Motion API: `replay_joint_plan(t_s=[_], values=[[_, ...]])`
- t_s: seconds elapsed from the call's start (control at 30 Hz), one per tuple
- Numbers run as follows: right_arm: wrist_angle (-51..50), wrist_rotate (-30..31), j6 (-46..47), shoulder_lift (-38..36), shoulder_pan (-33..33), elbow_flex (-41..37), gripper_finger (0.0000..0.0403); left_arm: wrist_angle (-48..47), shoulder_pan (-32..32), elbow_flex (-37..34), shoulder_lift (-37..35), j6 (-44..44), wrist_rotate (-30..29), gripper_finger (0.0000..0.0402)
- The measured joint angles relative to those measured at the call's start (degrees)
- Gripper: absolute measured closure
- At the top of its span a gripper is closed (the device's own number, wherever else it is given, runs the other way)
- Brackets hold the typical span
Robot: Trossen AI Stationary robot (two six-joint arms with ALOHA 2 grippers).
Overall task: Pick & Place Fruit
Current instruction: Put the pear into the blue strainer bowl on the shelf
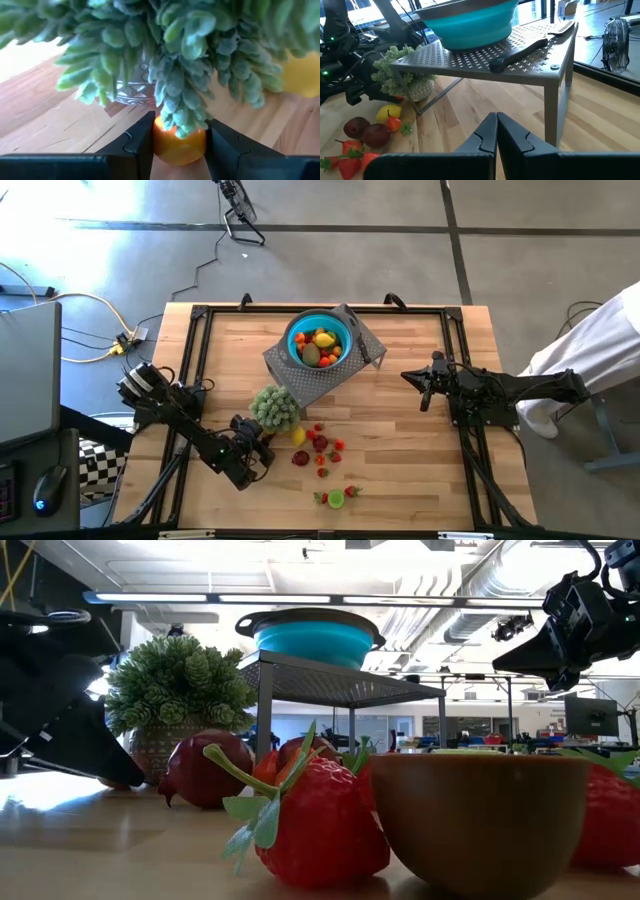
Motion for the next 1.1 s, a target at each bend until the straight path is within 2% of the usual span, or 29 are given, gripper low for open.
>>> replay_joint_plan(t_s=[0.6,0.93,1.1], values=[[-0.01,0.0,0.1,0.0,-0.01,0.0,0.0401,12.27,-6.49,0.0,0.07,1.08,1.96,0.0268],[-0.01,-0.02,0.11,0.0,0.0,0.0,0.0401,25.14,-6.87,0.21,0.15,13.78,6.75,0.0269],[-0.02,-0.02,0.09,0.0,0.0,0.0,0.0401,32.21,-6.77,0.22,0.01,22.58,4.15,0.0269]])
